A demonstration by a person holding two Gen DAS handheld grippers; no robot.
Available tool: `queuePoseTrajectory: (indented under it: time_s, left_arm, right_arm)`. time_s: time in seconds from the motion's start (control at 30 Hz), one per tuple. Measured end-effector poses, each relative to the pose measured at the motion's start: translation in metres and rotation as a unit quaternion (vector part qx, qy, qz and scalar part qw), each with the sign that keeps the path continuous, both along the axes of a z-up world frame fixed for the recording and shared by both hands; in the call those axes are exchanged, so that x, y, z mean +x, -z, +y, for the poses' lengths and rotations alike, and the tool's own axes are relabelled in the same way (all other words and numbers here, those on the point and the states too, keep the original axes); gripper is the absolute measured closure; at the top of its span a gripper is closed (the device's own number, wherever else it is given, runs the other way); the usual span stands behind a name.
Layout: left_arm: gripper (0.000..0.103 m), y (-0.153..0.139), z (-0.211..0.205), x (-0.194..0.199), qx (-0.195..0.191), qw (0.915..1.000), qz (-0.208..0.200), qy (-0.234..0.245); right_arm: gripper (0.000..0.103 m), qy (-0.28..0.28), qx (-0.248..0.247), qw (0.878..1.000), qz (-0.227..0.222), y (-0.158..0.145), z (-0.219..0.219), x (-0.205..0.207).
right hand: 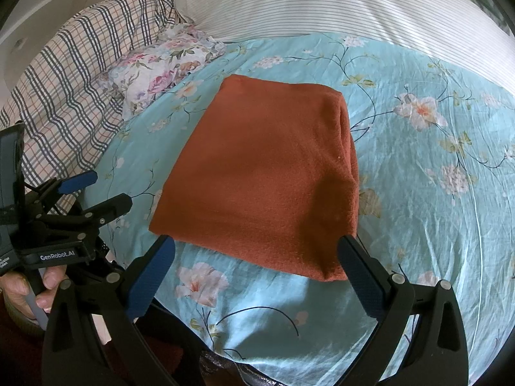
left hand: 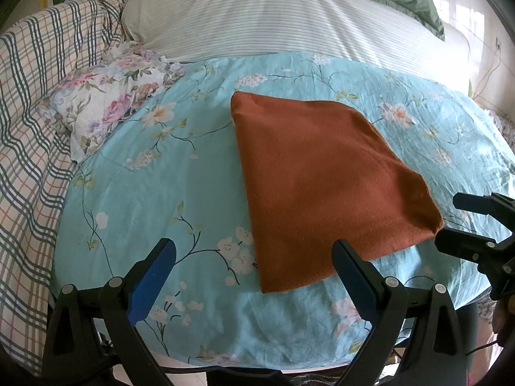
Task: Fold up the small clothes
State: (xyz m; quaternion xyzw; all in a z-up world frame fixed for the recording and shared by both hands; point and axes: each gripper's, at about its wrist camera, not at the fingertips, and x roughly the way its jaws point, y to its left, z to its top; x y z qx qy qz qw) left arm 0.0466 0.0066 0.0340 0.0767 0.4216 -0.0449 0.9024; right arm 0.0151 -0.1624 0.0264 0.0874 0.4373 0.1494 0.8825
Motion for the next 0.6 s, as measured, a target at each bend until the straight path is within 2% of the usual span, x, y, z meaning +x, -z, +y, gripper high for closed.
queuePoseTrajectory:
  time_s: [0.6]
  left_arm:
    - [0.005, -0.0026, 0.0, -0.0017, -0.001, 1.0, -0.002, 0.0]
  right_arm:
    - [0.002, -0.001, 0.0, 1.0, 0.0, -0.0011, 0.0015, -0.0006]
